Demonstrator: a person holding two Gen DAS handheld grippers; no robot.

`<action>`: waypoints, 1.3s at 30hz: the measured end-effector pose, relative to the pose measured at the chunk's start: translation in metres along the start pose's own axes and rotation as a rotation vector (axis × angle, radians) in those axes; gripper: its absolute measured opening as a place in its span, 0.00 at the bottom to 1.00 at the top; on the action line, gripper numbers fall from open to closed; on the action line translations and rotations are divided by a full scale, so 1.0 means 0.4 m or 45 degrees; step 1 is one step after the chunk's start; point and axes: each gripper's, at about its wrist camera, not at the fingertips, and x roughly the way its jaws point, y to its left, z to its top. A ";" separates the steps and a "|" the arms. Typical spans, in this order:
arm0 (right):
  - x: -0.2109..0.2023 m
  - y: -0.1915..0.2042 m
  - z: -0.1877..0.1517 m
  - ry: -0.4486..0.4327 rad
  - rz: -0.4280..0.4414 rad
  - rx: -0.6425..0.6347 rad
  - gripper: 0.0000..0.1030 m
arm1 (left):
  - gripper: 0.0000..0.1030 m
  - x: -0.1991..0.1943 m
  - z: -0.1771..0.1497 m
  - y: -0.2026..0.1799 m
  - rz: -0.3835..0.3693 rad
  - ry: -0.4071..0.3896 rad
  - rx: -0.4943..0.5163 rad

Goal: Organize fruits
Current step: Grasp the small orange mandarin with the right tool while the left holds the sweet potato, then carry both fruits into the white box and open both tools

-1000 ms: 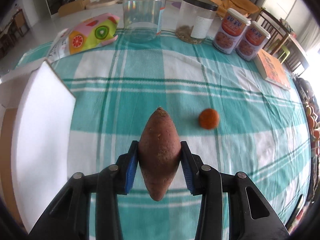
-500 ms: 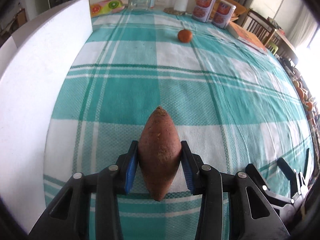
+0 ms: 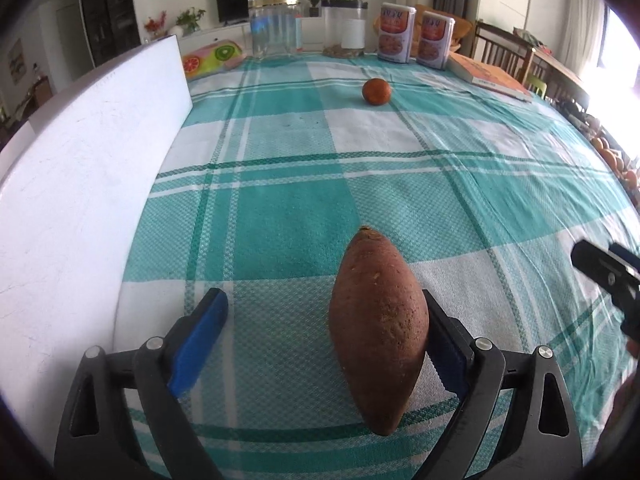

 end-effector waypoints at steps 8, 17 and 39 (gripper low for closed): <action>0.286 0.145 0.303 0.065 0.282 -0.222 0.81 | 0.91 -0.001 0.000 -0.001 0.001 0.000 0.000; 0.456 0.279 0.377 0.114 0.204 -0.357 0.54 | 0.92 -0.001 -0.002 -0.004 0.006 0.000 0.002; -0.114 -0.002 0.056 0.120 0.358 0.024 0.29 | 0.40 -0.181 -0.011 0.022 -0.424 0.049 -0.162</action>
